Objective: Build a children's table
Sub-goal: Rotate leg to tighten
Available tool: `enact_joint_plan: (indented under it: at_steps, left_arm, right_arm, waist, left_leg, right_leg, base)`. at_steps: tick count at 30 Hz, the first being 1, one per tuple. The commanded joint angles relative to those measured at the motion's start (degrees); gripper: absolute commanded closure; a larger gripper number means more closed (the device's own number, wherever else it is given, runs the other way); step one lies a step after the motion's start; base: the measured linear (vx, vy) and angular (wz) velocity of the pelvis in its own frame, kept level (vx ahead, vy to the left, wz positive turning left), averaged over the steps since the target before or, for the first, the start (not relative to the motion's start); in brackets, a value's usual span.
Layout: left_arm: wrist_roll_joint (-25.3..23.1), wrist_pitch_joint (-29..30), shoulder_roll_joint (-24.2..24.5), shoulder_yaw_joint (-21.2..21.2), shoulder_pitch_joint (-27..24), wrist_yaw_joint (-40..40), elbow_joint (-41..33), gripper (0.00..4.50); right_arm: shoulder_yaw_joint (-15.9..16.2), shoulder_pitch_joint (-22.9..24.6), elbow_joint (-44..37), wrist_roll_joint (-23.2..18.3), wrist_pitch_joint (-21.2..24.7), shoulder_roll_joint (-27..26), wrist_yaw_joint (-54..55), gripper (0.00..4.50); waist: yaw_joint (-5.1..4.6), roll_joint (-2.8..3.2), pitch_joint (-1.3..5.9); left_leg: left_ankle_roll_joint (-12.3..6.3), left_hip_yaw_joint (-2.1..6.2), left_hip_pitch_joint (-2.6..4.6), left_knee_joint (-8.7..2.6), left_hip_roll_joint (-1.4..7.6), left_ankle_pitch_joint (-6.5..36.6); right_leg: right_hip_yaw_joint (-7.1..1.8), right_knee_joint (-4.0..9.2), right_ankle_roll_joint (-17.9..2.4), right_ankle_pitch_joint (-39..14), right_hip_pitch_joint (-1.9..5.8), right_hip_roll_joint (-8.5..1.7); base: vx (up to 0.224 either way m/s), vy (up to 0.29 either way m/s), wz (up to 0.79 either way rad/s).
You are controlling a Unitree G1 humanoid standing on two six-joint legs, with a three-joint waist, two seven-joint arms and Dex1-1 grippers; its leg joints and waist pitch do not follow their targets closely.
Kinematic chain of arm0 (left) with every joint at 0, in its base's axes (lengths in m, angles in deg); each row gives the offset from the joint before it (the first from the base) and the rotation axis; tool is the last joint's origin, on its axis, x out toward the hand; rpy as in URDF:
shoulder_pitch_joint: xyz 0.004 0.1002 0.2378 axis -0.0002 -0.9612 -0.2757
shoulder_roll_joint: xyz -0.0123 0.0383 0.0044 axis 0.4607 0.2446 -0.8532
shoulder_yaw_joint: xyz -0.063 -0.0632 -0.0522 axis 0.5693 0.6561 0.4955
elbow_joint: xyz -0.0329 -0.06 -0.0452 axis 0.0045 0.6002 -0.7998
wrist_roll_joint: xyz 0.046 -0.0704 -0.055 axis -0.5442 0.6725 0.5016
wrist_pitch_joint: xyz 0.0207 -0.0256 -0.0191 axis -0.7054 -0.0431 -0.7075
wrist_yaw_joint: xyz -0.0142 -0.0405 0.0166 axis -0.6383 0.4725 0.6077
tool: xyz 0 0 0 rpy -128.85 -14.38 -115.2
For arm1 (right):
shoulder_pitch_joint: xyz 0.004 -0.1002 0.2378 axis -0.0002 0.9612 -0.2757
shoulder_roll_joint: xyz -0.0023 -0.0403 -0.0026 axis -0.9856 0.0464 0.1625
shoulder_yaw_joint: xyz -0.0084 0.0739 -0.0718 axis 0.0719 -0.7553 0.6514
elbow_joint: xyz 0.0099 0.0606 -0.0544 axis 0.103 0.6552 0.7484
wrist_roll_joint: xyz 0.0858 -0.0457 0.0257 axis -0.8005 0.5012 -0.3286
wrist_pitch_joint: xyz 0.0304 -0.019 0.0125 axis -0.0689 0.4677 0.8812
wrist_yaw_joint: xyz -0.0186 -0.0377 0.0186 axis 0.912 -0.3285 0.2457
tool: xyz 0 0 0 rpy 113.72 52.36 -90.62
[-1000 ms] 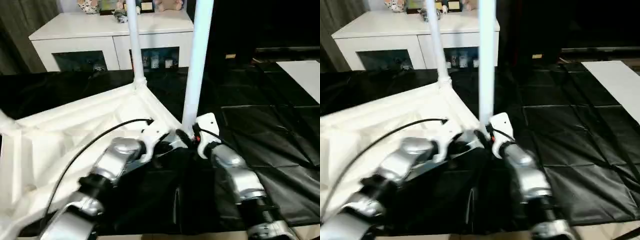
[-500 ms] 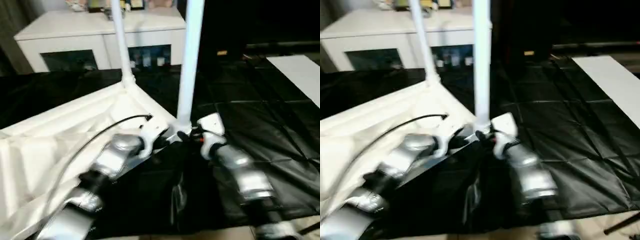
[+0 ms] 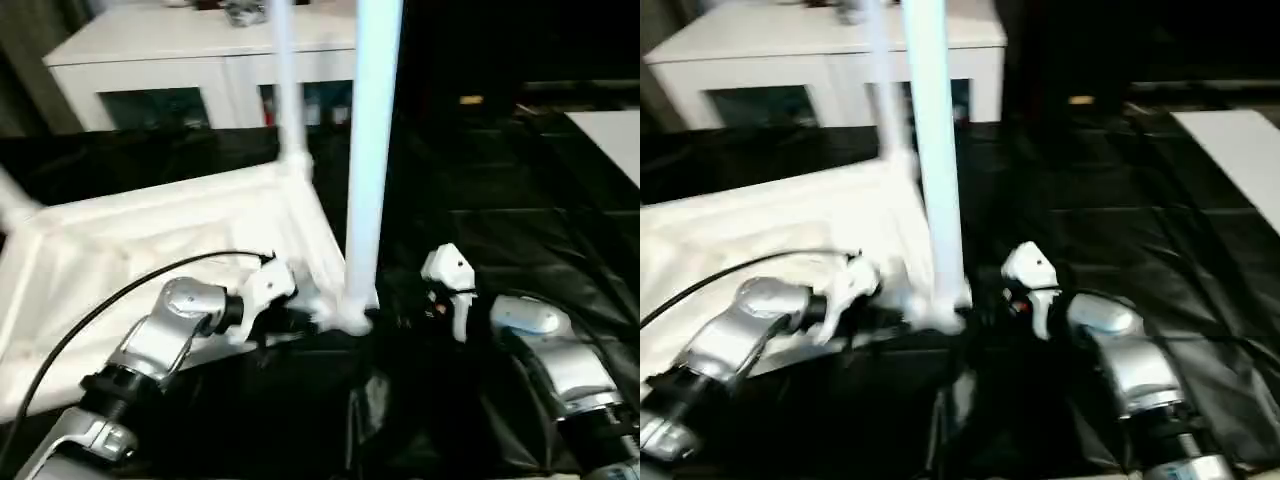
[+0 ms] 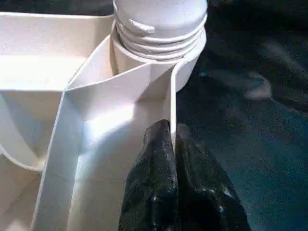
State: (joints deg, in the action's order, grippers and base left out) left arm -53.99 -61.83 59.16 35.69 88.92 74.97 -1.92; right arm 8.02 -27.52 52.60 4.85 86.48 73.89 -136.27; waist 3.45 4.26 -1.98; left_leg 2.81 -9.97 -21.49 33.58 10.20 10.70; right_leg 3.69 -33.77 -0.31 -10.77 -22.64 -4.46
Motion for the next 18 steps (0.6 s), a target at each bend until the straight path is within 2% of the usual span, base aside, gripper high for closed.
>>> enact_joint_plan:
  at_steps: [1,2,3,5,8,13,18]
  left_arm:
    - [-0.2,0.4,-0.5,-2.6,-0.8,2.2,-0.5,4.50]
    - [-0.3,0.4,-0.6,-2.6,-0.6,2.0,-0.4,4.50]
    - [-0.4,0.3,-0.6,-2.6,-0.5,1.9,-0.2,4.50]
    - [-0.5,0.3,-0.5,-2.6,-0.5,2.1,-0.2,4.50]
    - [-0.6,0.3,-0.4,-2.3,-0.3,2.4,-0.1,4.50]
    - [-0.6,0.2,-0.3,-2.1,0.1,2.2,0.4,4.50]
    - [-0.7,0.2,-0.3,-2.0,0.2,2.0,0.8,4.50]
  right_arm:
    - [0.7,-0.8,0.1,0.2,-1.1,-0.4,-0.3,0.84]
    - [1.0,-1.0,0.5,0.4,-1.2,-0.5,-0.6,0.84]
    - [1.4,-1.2,0.7,0.5,-1.3,-0.4,-1.2,0.84]
    - [1.7,-1.2,0.8,0.6,-1.5,-0.4,-1.6,0.84]
    - [2.8,-1.3,1.4,1.2,-2.1,0.1,-3.6,0.84]
    - [3.7,-2.1,3.5,2.5,-3.6,0.0,-3.8,0.84]
    - [4.6,-2.7,4.8,3.8,-4.7,0.2,-4.5,0.84]
  waist:
    - [-0.20,-0.36,2.79]
    - [-0.27,-0.50,2.77]
    - [-0.31,-0.48,2.55]
    - [-0.31,-0.54,2.46]
    - [-0.38,-0.57,2.48]
    - [-0.33,-0.55,2.86]
    - [-0.33,-0.64,2.95]
  left_leg:
    - [-4.51,0.65,1.09,-4.08,3.22,13.6]
    - [-3.93,0.68,1.03,-4.03,3.10,14.3]
    - [-2.39,0.67,1.23,-4.32,3.09,16.8]
    - [-1.64,0.68,1.43,-4.41,3.02,18.2]
    - [-1.45,0.83,1.17,-4.50,2.95,18.1]
    - [-2.47,0.82,0.88,-4.18,2.89,14.2]
    - [-3.31,0.76,0.80,-4.02,2.86,13.0]
  right_leg:
    - [-2.45,3.46,-15.2,-8.8,2.42,-3.57]
    - [-2.50,3.54,-14.8,-9.9,2.46,-3.66]
    - [-2.63,3.86,-13.8,-13.7,2.29,-3.67]
    - [-2.80,4.18,-12.9,-16.3,2.18,-3.76]
    - [-2.78,4.23,-12.0,-17.3,2.40,-3.83]
    - [-2.73,3.77,-12.9,-12.4,2.59,-3.81]
    - [-2.60,3.47,-13.8,-10.1,2.73,-3.70]
  base:
    - [0.000,0.000,0.00]
    - [0.000,0.000,0.00]
    - [0.000,0.000,0.00]
    - [0.000,0.000,0.00]
    - [0.000,0.000,0.00]
    - [0.000,0.000,0.00]
    - [0.000,0.000,0.00]
